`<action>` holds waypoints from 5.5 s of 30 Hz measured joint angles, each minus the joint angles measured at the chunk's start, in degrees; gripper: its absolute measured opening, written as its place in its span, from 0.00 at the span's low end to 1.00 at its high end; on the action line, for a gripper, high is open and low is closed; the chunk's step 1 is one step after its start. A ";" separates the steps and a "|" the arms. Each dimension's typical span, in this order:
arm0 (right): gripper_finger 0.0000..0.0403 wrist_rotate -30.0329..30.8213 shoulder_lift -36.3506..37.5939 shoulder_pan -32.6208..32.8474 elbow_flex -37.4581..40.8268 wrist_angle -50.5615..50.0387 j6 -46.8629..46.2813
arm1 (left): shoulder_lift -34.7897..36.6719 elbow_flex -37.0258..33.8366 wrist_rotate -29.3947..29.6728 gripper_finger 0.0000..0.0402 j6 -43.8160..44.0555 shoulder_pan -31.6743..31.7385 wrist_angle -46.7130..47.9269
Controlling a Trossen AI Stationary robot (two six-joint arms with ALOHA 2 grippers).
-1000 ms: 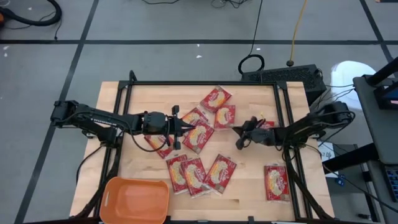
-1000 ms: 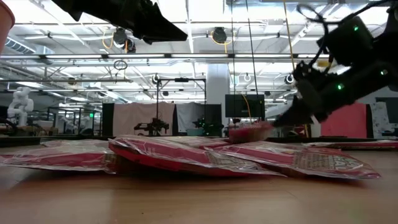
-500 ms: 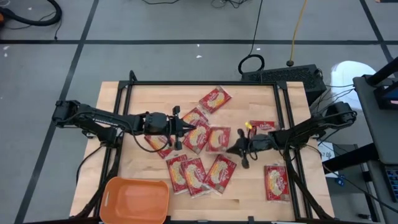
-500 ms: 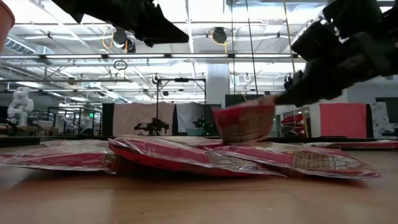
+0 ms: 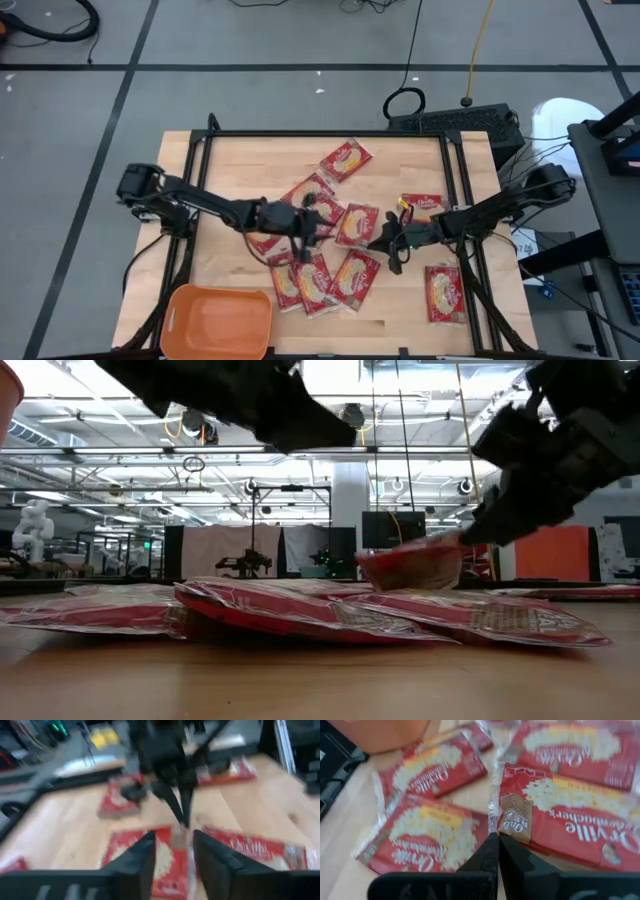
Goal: Sort popcorn bags into baskets
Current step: Put the popcorn bag into the orange bin
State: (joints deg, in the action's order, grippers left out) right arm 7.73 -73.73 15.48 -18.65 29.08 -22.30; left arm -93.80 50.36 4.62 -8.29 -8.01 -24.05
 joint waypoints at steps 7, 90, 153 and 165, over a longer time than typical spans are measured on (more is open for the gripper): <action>0.00 3.01 3.36 -2.00 -1.10 0.65 4.86 | -8.09 4.05 1.37 0.58 -3.79 -1.99 0.36; 0.36 5.75 -7.29 -16.56 -6.11 37.74 -24.83 | 6.06 4.82 58.54 0.02 -68.68 -16.20 8.97; 0.02 10.25 -10.63 -6.39 -35.11 -2.63 39.52 | 40.86 2.48 41.49 0.60 -2.56 -17.94 37.68; 0.03 8.45 -17.19 -9.92 -41.12 -12.32 33.33 | 34.71 12.43 29.78 0.60 4.03 -11.57 47.30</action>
State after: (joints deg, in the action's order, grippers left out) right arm 16.18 -90.92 5.56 -59.77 16.76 11.03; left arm -59.09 62.79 34.40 -4.26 -19.58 23.26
